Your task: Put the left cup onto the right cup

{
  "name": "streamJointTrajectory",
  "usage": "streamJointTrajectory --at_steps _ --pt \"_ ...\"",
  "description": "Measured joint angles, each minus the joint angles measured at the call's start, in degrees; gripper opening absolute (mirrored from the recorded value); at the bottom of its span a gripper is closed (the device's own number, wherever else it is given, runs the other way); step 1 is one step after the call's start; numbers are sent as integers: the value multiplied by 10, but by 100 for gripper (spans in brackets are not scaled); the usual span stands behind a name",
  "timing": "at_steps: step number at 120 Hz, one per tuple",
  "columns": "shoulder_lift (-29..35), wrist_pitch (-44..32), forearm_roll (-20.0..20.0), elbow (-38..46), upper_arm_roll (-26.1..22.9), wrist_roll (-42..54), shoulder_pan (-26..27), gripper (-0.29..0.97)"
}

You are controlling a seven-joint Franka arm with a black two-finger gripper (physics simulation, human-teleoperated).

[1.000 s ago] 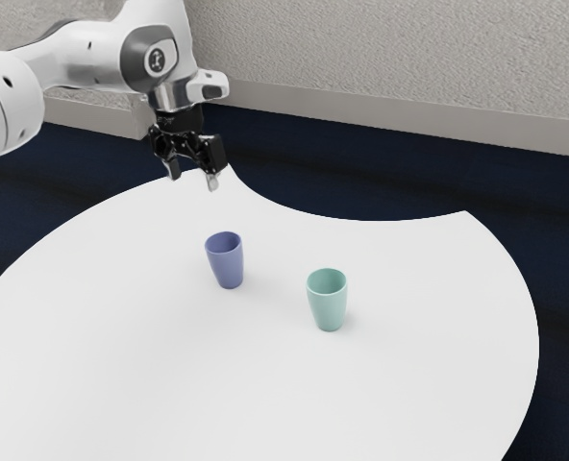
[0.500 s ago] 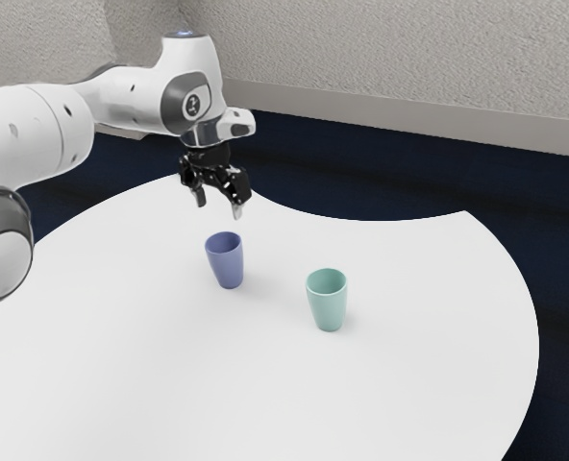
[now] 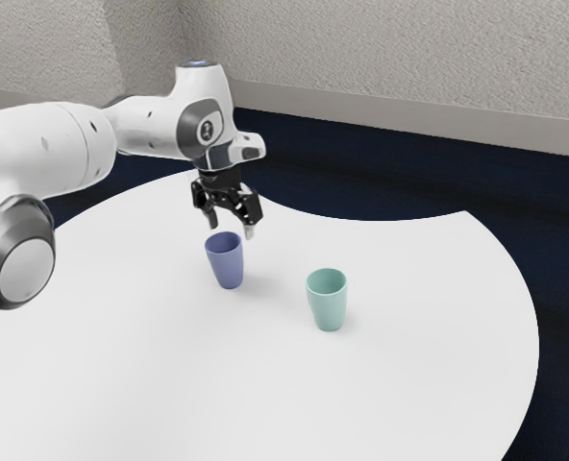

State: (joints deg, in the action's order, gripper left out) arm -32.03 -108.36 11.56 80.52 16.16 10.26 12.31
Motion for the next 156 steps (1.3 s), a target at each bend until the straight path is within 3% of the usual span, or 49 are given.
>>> streamJointTrajectory --at_steps 29,51,68,156 --pt "-12 -11 3 1 0 1 0 67" --pt "-22 -22 1 0 1 1 -1 48" --pt "-30 -35 1 0 1 1 -1 42" --pt "-69 -97 4 0 2 2 -5 40"
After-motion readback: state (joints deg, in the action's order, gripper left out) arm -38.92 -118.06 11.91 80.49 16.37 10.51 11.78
